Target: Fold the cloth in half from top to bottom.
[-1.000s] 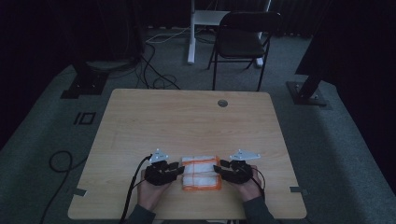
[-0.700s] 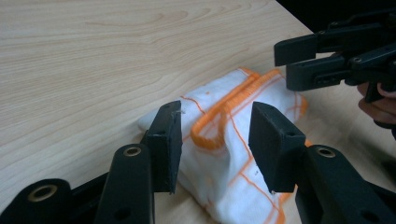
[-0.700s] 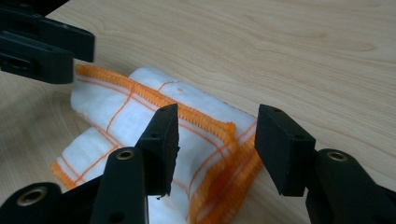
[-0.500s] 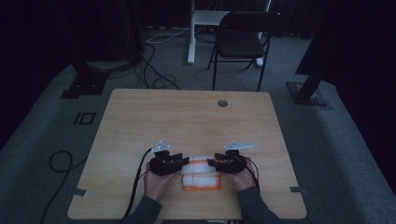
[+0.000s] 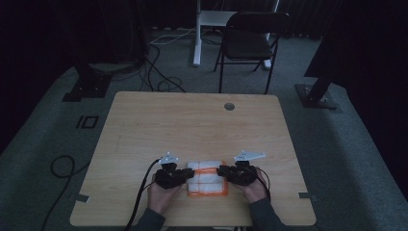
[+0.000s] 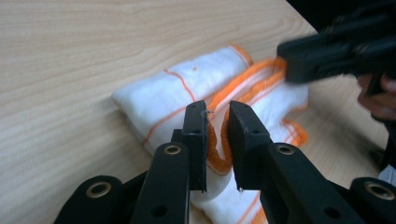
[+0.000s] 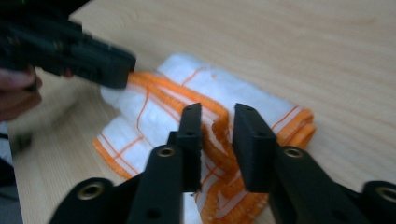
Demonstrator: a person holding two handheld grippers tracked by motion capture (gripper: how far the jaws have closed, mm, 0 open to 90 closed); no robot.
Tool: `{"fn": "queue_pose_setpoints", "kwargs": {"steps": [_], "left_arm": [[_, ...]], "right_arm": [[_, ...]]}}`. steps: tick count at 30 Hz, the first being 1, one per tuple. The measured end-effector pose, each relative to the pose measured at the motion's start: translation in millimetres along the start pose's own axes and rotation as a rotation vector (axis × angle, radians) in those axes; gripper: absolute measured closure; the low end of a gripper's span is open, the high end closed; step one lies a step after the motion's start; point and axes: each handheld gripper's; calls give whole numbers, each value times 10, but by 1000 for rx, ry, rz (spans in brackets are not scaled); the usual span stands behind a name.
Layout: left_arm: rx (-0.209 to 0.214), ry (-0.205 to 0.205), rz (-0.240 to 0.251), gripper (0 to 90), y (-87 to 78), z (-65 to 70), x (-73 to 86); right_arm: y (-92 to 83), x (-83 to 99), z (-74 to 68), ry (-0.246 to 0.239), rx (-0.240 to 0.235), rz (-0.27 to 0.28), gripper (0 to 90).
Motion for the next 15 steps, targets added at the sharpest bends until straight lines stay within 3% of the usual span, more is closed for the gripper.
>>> {"fn": "queue_pose_setpoints", "kwargs": {"steps": [6,10,15], "left_arm": [[17,4,-6,785,-61,-7,110],[37,14,-11,784,-80,-8,151],[58,29,26,738,-150,-6,159]], "right_arm": [[-90,-95,55,22,71,74,667],[-12,-145,95,27,94,60,665],[92,-123,54,24,69,35,665]]}}
Point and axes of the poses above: each handheld gripper's, and its own axes: y roughly forward along the jaws, x roughly out of its underside, z roughly to its right, and after that the axes turned 8 degrees about -y, right-handed
